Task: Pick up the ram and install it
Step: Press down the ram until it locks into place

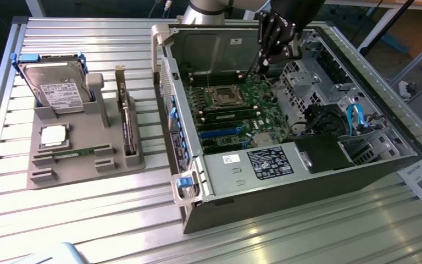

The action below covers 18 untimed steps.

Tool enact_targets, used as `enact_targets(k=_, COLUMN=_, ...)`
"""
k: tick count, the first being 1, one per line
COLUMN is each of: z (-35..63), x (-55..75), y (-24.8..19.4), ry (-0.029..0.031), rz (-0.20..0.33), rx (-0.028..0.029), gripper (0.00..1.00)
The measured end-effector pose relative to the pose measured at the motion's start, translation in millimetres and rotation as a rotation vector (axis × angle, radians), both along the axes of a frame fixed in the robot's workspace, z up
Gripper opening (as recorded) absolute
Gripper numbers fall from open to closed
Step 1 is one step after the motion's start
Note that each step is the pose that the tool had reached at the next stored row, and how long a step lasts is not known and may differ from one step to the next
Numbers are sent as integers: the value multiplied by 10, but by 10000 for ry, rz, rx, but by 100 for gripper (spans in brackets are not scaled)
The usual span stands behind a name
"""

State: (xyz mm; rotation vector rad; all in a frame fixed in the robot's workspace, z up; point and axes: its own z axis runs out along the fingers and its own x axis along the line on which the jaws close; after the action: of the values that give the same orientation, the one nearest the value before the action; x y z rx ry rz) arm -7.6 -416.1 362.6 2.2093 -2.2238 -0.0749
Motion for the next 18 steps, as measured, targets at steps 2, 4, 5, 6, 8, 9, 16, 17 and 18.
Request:
enact_targets(k=2, z=0, x=-1, y=0, ry=-9, rz=-1, rx=1, gripper=10)
enact_targets(k=4, z=-1, x=-4, y=1, ry=-37, rz=0, rx=2, gripper=10)
enact_targets(k=5, z=-1, x=-6, y=1, ry=-58, rz=1, rx=1, gripper=10)
enact_targets(k=6, z=0, x=-9, y=1, ry=-109, rz=3, rx=0, gripper=10)
enact_targets(k=8, z=-1, x=-14, y=1, ry=-188, rz=7, rx=1, gripper=10)
enact_targets(k=9, z=-1, x=-14, y=1, ry=-189, rz=7, rx=1, gripper=10)
enact_targets(k=16, z=0, x=1, y=1, ry=-202, rz=7, rx=0, gripper=10)
enact_targets(k=17, z=0, x=16, y=1, ry=-202, rz=10, rx=0, gripper=10)
enact_targets(k=18, z=0, x=33, y=1, ry=-201, rz=13, rx=0, gripper=10)
